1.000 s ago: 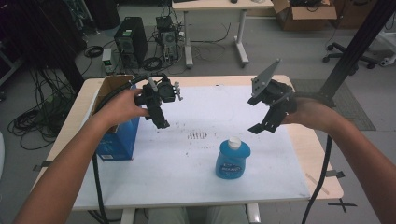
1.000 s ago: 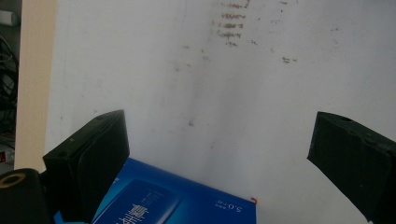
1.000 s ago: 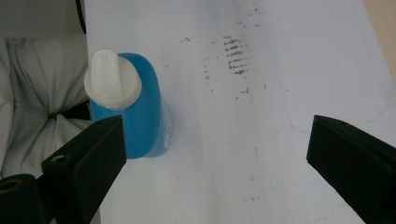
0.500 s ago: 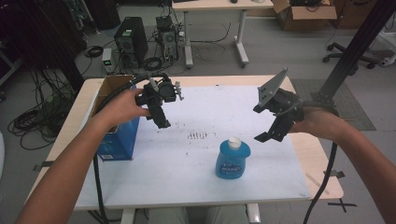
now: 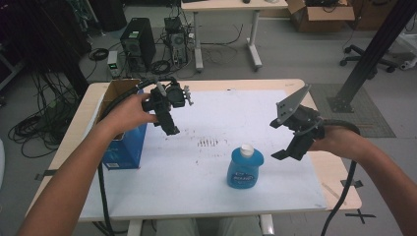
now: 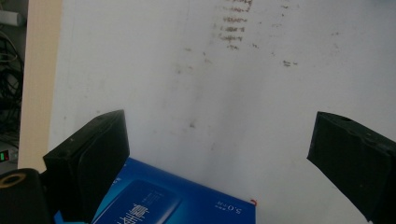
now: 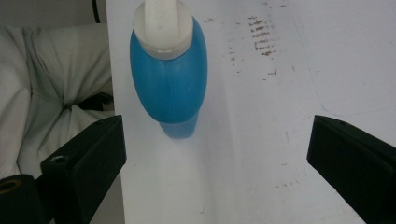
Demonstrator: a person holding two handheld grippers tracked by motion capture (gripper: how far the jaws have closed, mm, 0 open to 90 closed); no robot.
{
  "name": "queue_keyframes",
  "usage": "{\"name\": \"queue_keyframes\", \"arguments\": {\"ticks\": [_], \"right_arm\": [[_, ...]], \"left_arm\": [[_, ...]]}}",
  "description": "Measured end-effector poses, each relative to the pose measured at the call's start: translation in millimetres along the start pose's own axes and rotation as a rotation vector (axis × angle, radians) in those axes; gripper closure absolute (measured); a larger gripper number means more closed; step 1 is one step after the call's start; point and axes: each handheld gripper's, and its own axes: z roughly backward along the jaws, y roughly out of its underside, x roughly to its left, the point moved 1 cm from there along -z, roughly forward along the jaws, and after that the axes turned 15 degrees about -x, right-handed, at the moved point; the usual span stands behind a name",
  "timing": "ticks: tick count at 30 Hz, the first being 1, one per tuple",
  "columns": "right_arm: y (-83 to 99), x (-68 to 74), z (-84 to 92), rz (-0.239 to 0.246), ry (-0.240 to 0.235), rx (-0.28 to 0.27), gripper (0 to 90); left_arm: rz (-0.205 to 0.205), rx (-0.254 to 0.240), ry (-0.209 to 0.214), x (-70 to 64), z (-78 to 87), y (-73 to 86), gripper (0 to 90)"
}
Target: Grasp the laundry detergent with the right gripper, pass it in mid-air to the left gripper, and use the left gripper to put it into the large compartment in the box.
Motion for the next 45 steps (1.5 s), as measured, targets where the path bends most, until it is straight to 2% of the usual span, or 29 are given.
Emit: {"name": "queue_keyframes", "arguments": {"ticks": [10,25,37,45], "right_arm": [[12.7,7.6,-7.6,-0.003,-0.017,-0.025,4.3],[32.2,13.3,-20.0,-0.014,-0.028,-0.104,4.2],[50.9,14.9,-29.1,-0.036,-0.044,-0.184,3.8],[64.1,14.8,-35.4,-0.058,-0.057,-0.27,3.9]], "left_arm": [[0.005,-0.005,0.0,-0.2,-0.5,0.0,5.6],[-0.002,0.001,0.005,-1.0,-2.4,-1.7,5.6],[0.005,0.001,0.004,-1.0,-4.6,-3.0,5.6],[0.0,0.008,0.005,-0.9,-5.8,-3.9,5.6]]}}
